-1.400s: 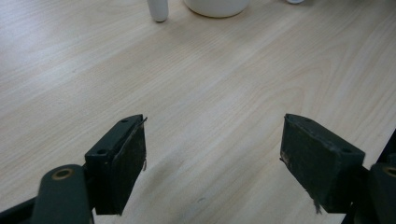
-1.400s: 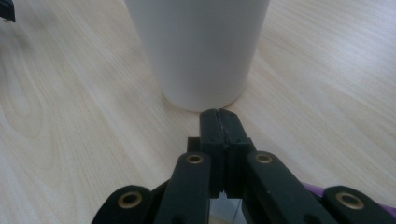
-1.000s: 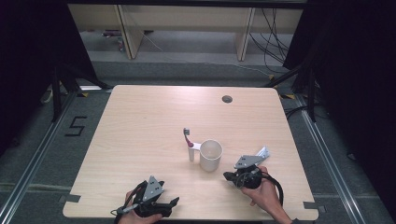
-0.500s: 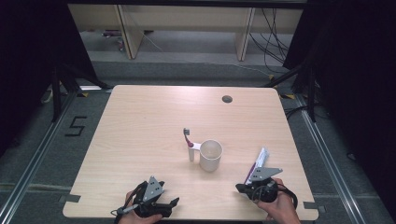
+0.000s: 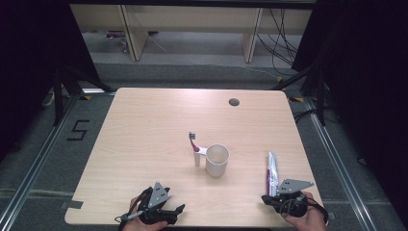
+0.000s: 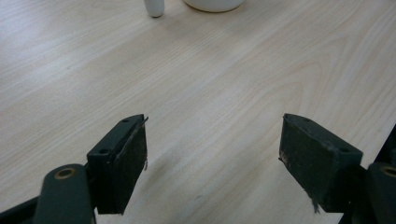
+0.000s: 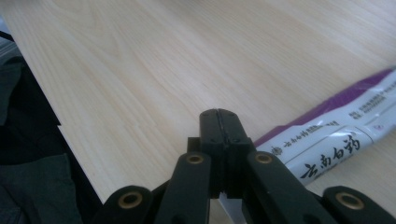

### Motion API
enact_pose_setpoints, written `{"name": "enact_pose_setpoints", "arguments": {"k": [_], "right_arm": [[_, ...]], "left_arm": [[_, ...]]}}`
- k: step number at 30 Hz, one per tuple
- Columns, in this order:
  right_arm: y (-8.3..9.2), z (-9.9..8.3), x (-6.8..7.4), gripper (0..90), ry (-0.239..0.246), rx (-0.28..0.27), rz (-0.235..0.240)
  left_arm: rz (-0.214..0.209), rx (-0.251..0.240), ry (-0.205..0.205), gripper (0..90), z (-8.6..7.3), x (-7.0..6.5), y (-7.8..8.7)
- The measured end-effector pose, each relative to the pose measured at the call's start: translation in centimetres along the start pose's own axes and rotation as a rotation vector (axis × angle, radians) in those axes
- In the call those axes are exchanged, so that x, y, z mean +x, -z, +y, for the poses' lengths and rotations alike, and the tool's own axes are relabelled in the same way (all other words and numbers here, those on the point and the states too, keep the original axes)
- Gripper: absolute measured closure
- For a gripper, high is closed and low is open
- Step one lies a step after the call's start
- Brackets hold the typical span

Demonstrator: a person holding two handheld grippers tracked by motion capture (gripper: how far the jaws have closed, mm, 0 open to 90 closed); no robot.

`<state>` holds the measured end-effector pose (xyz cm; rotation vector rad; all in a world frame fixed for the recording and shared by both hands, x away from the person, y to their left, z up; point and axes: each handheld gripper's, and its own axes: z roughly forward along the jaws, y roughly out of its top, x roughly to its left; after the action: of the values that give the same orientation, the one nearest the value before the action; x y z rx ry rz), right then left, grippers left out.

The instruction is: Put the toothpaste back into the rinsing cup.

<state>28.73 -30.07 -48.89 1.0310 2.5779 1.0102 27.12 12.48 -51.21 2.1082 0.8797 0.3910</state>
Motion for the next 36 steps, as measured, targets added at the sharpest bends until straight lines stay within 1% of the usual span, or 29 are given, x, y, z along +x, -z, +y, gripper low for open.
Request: {"name": "enact_pose_setpoints", "arguments": {"k": [1,2,4,5,6,7,10,11,13,14,15,16,17,18,19,20,21,22,24,25,26,27,28,29,30,31,32,34,36], "right_arm": [[0.1,-0.2,0.1,89.9,-0.032,-0.001,-0.003],[0.1,-0.4,-0.1,89.9,-0.038,-0.020,-0.010],[0.6,-0.5,-0.6,90.0,-0.034,0.004,-0.020],[0.5,-0.6,-0.8,90.0,-0.027,-0.013,-0.034],[0.5,-0.6,-0.8,90.0,-0.027,-0.013,-0.034],[0.7,-0.7,-1.1,90.0,-0.029,-0.005,-0.043],[0.9,-0.8,-1.4,90.0,-0.058,-0.007,-0.051],[1.0,-0.9,-1.8,90.0,-0.037,0.001,-0.052],[1.3,-0.9,-1.8,89.9,-0.069,0.022,-0.044],[1.3,-1.0,-1.9,89.6,-0.061,0.007,-0.058],[1.1,-1.1,-2.0,87.6,-0.046,-0.027,-0.063],[1.6,-1.0,-1.6,82.9,-0.114,0.009,-0.047],[1.9,-0.7,-2.0,76.9,-0.103,-0.031,-0.041],[2.2,-0.5,-2.2,74.7,-0.109,-0.044,-0.036],[2.5,-0.2,-2.3,68.3,-0.114,-0.058,-0.040],[2.7,0.0,-2.5,62.4,-0.120,-0.056,-0.056],[3.1,0.4,-2.8,54.4,-0.134,-0.066,-0.116],[3.3,0.6,-3.2,52.1,-0.128,-0.064,-0.159],[3.5,1.2,-3.7,44.7,-0.152,-0.035,-0.183],[3.6,1.6,-3.8,41.4,-0.218,-0.009,-0.214],[3.2,1.6,-3.8,39.5,-0.236,-0.033,-0.228],[3.1,1.8,-4.0,38.8,-0.249,-0.016,-0.229],[2.9,2.1,-4.3,38.5,-0.256,0.023,-0.221],[2.6,2.0,-4.8,38.0,-0.209,0.015,-0.223],[2.5,2.2,-5.1,37.5,-0.212,0.030,-0.210],[2.3,2.2,-5.3,37.4,-0.227,0.049,-0.206],[2.0,2.3,-5.4,36.7,-0.274,0.075,-0.190],[1.6,2.4,-5.7,36.4,-0.272,0.115,-0.186],[1.2,2.4,-5.8,36.4,-0.284,0.131,-0.185]], "left_arm": [[-0.001,-0.004,0.005,23.0,0.0,0.0,0.0],[-0.006,-0.016,0.017,23.0,0.0,-0.1,-0.1],[-0.007,-0.013,0.016,23.0,0.0,-0.1,-0.2],[-0.002,0.008,-0.010,23.1,0.0,0.0,0.0],[-0.002,0.008,-0.010,23.1,0.0,0.0,0.0],[-0.009,-0.011,0.014,23.1,0.0,-0.2,-0.1],[-0.002,-0.003,0.006,23.0,0.0,-0.1,-0.2],[-0.003,0.002,0.011,23.0,0.0,-0.2,-0.1],[-0.006,0.002,0.007,23.1,0.0,-0.1,-0.1],[-0.007,-0.010,0.012,23.1,0.0,-0.1,-0.3],[-0.005,-0.004,0.011,23.0,0.0,-0.1,-0.2],[-0.005,-0.001,0.016,23.0,0.0,-0.2,-0.2],[-0.006,0.000,0.017,23.0,0.0,-0.2,-0.2],[-0.006,-0.006,0.017,23.1,0.0,-0.2,-0.2],[-0.007,-0.010,0.019,23.0,0.0,-0.2,-0.3],[-0.009,-0.007,0.018,23.1,0.0,-0.2,-0.3],[-0.008,-0.006,0.014,23.1,0.0,-0.2,-0.3],[-0.010,-0.002,0.007,23.1,0.0,-0.2,-0.2],[-0.011,-0.001,0.010,23.1,0.0,-0.1,-0.3],[-0.013,-0.010,0.013,23.0,0.0,-0.1,-0.4],[-0.012,-0.005,0.015,23.1,0.0,-0.1,-0.4],[-0.011,-0.002,0.011,23.0,0.0,-0.1,-0.3],[-0.010,-0.006,0.015,23.0,0.0,-0.2,-0.3],[-0.008,-0.009,0.016,23.1,0.0,-0.2,-0.3],[-0.007,-0.010,0.017,23.0,0.0,-0.2,-0.3],[-0.005,-0.003,0.011,23.0,0.0,-0.1,-0.2],[-0.005,-0.003,0.010,23.0,0.0,-0.1,-0.2],[-0.007,-0.009,0.017,23.1,0.0,-0.1,-0.3],[-0.008,-0.010,0.016,23.0,0.0,-0.1,-0.4]]}}
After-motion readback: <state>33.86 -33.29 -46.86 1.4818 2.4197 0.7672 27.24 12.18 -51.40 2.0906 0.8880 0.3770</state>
